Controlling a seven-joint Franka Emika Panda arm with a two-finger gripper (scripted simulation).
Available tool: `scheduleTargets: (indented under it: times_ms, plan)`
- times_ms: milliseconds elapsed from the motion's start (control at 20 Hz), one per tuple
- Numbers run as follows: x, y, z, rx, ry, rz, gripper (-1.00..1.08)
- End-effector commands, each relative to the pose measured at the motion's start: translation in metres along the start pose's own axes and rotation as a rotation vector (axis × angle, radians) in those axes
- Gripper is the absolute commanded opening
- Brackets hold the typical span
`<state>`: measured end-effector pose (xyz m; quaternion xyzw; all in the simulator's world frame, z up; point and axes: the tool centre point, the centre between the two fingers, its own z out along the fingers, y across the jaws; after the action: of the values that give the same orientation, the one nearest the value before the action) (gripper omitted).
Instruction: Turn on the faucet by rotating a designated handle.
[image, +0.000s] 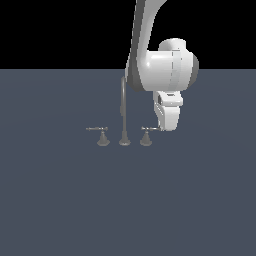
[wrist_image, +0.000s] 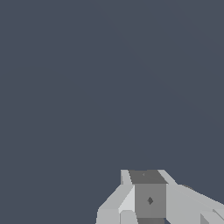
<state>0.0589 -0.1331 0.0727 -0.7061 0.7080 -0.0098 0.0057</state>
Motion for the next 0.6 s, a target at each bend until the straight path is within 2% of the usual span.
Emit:
scheduleTargets:
  times_ms: [0, 550]
  plan:
    - [-0.010, 0.003, 0.003, -0.005, -0.007, -0.011, -1.00]
    - [-0.016, 0.038, 0.005, -0.016, -0.006, -0.008, -1.00]
